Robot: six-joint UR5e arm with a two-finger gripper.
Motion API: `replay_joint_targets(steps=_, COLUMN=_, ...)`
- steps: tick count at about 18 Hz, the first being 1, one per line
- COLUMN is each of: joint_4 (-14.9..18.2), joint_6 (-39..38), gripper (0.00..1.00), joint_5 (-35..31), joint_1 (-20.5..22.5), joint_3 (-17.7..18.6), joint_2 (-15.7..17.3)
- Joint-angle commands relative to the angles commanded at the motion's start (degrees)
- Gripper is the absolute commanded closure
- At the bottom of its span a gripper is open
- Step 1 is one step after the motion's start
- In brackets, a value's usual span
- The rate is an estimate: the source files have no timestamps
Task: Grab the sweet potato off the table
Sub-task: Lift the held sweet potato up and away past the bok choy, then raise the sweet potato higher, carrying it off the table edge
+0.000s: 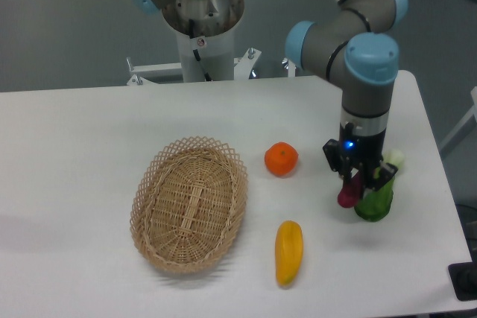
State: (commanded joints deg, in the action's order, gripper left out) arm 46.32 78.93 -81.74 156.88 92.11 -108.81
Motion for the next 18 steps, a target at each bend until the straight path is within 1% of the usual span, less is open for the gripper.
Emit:
replay_joint_targets(steps=1, joint_4=0.44, joint_6=0.0, gripper=0.73, joint_5=0.0, joint_1=0.18, joint_3=-1.31, joint_2=0.09)
replay_joint_targets(steps=2, joint_4=1.75, joint_6=0.0, gripper=0.73, joint_5=0.0, joint_1=0.36, joint_3=-2.71, joint_2=0.09)
replay_joint_targets(steps=5, joint_4=7.8, joint_6=0.0, gripper=0.73, joint_5=0.0, joint_1=0.97, joint_3=-6.85, joint_2=0.09)
replay_joint_targets(steps=6, joint_4=9.13, joint_6=0.09, gripper=0.73, joint_5=-0.08, joint_1=1.23, joint_3=-7.9, joint_2=0.09)
replay_joint_targets(steps=8, joint_4=10.72, joint_6=1.4, gripper=0.73, joint_5=0.0, joint_1=2.37, joint_3=-9.66, joint_2=0.09)
replay_joint_targets(steps=13, joint_4=17.04, joint_6=9.03, gripper=0.73, joint_5=-0.08, joint_1=5.88, joint_3=-12.31, joint_2=0.27)
replay_joint_targets(steps=15, joint_4=19.33, joint_6=12.99, gripper=0.73, joint_5=-0.08, joint_1=7.29, joint_3=-12.48, joint_2=1.58)
replay_joint_targets(steps=16, joint_4=20.38, joint_6=14.66, gripper=0.73, joint_5=-0.08, joint_1=8.0, joint_3=-12.66, joint_2=2.11)
replay_joint_targets(steps=18, joint_4=21.35, joint_6=16.25, gripper=0.73, joint_5=-0.08, joint_1=8.44, joint_3=-13.36, joint_2=2.29)
